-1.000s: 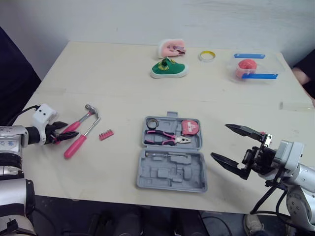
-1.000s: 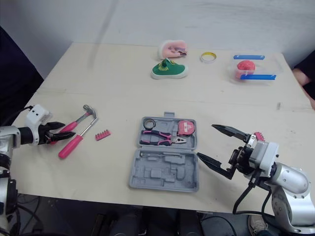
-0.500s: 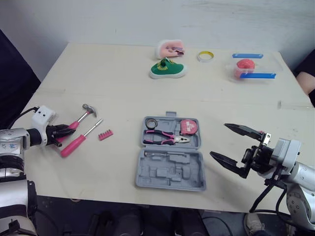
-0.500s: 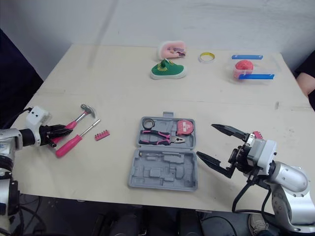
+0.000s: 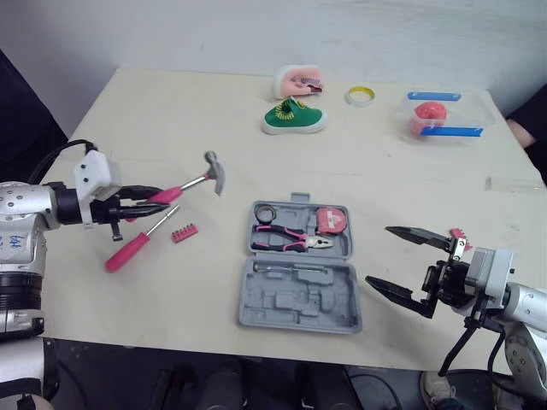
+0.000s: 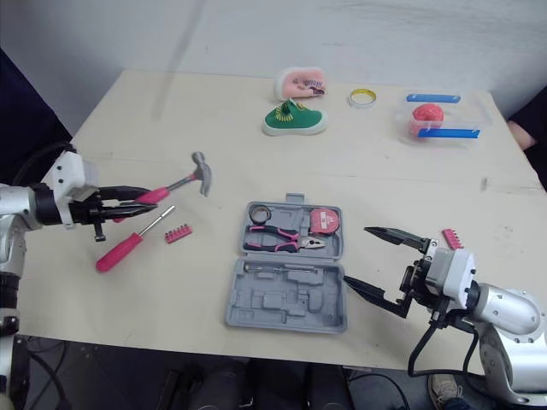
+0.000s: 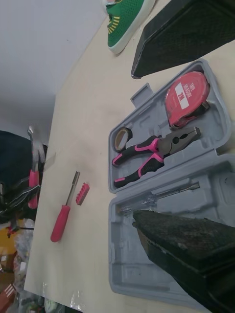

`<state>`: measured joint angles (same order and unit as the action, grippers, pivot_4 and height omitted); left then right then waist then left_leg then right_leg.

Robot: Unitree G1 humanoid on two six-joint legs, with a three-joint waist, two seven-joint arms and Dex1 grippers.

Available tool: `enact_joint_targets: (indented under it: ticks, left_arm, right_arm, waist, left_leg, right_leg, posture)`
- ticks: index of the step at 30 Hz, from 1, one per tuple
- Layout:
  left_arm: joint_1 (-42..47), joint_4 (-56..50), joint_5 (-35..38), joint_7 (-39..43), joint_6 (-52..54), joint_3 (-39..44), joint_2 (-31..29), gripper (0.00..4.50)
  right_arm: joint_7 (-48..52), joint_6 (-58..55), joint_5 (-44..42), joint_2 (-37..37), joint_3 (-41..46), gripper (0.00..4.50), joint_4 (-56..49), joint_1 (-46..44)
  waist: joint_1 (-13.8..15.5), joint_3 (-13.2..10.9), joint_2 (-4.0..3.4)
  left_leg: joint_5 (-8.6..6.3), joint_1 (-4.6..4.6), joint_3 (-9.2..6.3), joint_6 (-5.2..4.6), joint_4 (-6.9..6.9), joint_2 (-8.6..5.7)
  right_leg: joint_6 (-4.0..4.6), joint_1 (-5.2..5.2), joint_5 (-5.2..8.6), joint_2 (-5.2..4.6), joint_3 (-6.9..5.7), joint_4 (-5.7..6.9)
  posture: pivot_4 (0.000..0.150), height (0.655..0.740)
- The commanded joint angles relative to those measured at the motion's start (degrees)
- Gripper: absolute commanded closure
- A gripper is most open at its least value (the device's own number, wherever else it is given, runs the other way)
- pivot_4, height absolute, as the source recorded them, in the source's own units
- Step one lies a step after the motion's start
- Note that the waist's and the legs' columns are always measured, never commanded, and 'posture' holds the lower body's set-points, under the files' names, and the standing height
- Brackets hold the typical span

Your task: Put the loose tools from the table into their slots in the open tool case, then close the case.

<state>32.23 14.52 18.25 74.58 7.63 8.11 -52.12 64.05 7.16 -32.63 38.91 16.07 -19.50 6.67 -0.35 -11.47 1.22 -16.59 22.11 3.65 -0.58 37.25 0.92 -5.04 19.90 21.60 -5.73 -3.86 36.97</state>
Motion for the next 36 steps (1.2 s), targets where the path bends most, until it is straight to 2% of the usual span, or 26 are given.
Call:
enact_joint_targets:
  ticks: [1, 3, 7, 10, 19, 26, 36]
  left_arm:
    - [-1.0, -10.8, 3.7, -0.2, 4.8, -0.8, 0.3, 3.97]
    - [-1.6, -15.7, 3.7, -1.0, 7.4, -3.0, 0.8, 3.97]
    - [0.0, -30.4, 2.0, -7.9, 20.1, -14.5, 7.0, 3.97]
    - [0.6, -34.0, 1.1, -10.1, 23.7, -18.5, 9.8, 3.97]
    - [3.9, -33.7, -6.8, -11.0, 26.2, -32.4, 13.4, 3.97]
    - [5.7, -34.8, -10.3, -13.7, 31.6, -38.0, 16.7, 3.97]
    - [7.5, -34.0, -14.3, -14.7, 35.2, -41.5, 17.0, 3.97]
  right_arm:
    - [0.2, -0.2, -0.5, 1.0, 1.1, 0.0, -1.8, 0.8]
    - [0.4, -0.1, -0.5, 1.2, 1.4, 0.0, -1.9, 1.7]
    - [3.6, 1.2, -1.2, 2.5, 4.9, 0.0, 0.8, 6.5]
    - [5.1, 1.4, -1.5, 2.8, 6.5, 0.0, 2.1, 8.9]
    - [3.7, 0.4, -2.2, 2.3, 9.7, 0.0, 1.0, 13.1]
    - [-0.5, -2.3, -2.4, 2.4, 10.4, 0.0, -6.0, 16.1]
    - [-5.4, -8.3, -3.2, 3.4, 10.6, 0.0, -12.9, 15.7]
  waist:
    - [0.1, 0.0, 0.0]
    - [0.1, 0.0, -0.01]
    - [0.7, 0.0, -0.07]
    - [1.0, 0.0, -0.07]
    - [0.4, 0.0, -0.27]
    - [0.6, 0.0, -0.28]
    - [0.8, 0.0, -0.28]
  left_leg:
    - [0.0, 0.0, -0.01, 0.0, 0.0, 0.0]
    - [0.0, -0.01, 0.0, 0.0, 0.01, 0.0]
    - [0.01, -0.02, -0.1, -0.04, -0.01, -0.05]
    - [-0.04, 0.03, -0.09, -0.15, 0.08, -0.1]
    - [0.08, -0.17, -0.07, -0.04, -0.01, -0.06]
    - [0.08, -0.1, -0.1, -0.04, 0.01, -0.07]
    - [0.08, -0.1, -0.12, -0.04, 0.04, -0.07]
  right_leg:
    - [0.0, -0.01, 0.0, 0.0, 0.01, 0.0]
    - [0.0, -0.01, 0.0, 0.0, 0.01, -0.06]
    - [-0.02, -0.17, -0.01, 0.01, -0.02, -0.07]
    - [-0.16, -0.24, -0.08, 0.02, 0.04, -0.15]
    - [-0.13, -0.29, -0.07, 0.12, 0.11, -0.29]
    - [-0.13, -0.27, -0.07, 0.12, 0.11, -0.34]
    - [-0.13, -0.29, -0.07, 0.11, 0.11, -0.34]
  posture:
    - [0.15, 0.74]
    - [0.15, 0.74]
    - [0.15, 0.74]
    - [0.15, 0.74]
    - [0.15, 0.74]
    - [0.15, 0.74]
    - [0.15, 0.74]
